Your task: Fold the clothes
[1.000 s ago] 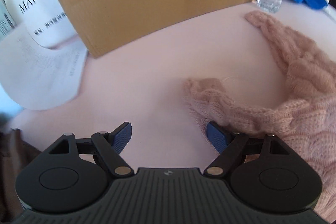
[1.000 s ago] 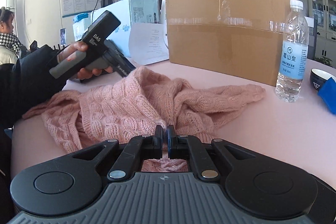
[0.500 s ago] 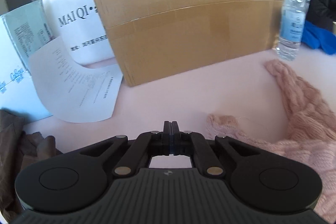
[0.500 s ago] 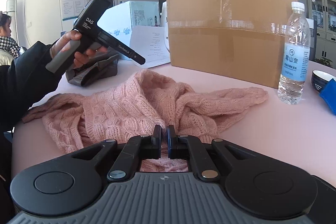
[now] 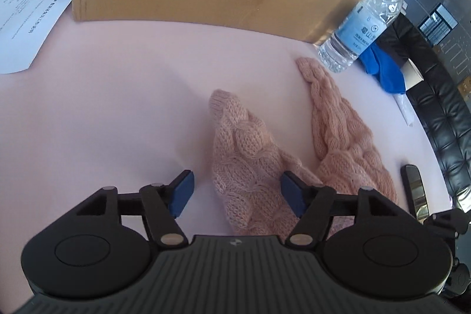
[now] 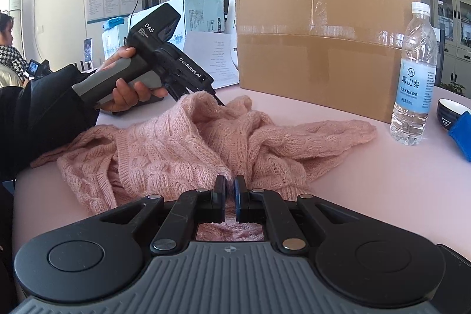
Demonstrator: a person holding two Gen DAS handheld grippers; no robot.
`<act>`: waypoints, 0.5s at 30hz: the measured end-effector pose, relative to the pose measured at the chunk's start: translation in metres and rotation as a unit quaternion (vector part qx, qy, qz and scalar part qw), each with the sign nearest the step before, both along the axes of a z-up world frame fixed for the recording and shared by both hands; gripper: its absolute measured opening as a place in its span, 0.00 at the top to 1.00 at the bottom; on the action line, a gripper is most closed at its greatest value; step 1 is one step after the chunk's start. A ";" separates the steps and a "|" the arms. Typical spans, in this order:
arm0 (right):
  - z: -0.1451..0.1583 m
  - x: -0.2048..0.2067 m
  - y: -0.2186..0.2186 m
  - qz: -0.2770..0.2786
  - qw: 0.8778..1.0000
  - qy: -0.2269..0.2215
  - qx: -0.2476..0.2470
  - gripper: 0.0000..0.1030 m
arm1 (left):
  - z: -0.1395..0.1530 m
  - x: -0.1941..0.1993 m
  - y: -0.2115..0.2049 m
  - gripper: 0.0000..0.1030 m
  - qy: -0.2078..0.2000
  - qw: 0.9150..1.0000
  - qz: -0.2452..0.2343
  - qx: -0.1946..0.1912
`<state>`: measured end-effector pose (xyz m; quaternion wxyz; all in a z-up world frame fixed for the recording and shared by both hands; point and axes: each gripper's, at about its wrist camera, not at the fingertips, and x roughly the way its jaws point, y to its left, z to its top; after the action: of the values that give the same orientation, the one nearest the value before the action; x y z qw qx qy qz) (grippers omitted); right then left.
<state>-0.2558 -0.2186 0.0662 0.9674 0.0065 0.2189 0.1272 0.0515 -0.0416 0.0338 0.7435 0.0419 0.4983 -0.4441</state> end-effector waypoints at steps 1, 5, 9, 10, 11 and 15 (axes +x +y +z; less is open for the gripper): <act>0.000 0.000 0.000 0.000 1.000 0.000 0.000 0.95 | 0.000 -0.003 -0.002 0.43 -0.011 1.000 0.001 0.008; 0.000 -0.001 0.001 0.000 1.000 -0.002 0.000 0.95 | 0.000 -0.013 -0.013 0.87 -0.065 0.997 0.008 0.044; 0.001 -0.003 0.002 -0.004 1.000 -0.008 0.000 0.95 | 0.007 -0.015 -0.007 0.91 -0.085 0.994 0.064 0.037; 0.001 -0.004 0.002 -0.005 1.000 -0.010 0.001 0.95 | 0.012 -0.018 -0.005 0.91 -0.107 0.991 0.078 0.038; 0.002 -0.004 0.002 -0.008 1.000 -0.014 0.002 0.95 | 0.018 -0.020 -0.001 0.91 -0.128 0.987 0.092 0.034; 0.007 -0.006 -0.002 -0.044 0.998 -0.047 0.023 0.60 | 0.049 -0.026 0.026 0.91 -0.193 0.968 0.158 0.016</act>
<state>-0.2614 -0.2205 0.0734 0.9808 0.0327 0.1699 0.0900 0.0256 -0.0161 0.0824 0.8855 0.0595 0.3530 -0.2960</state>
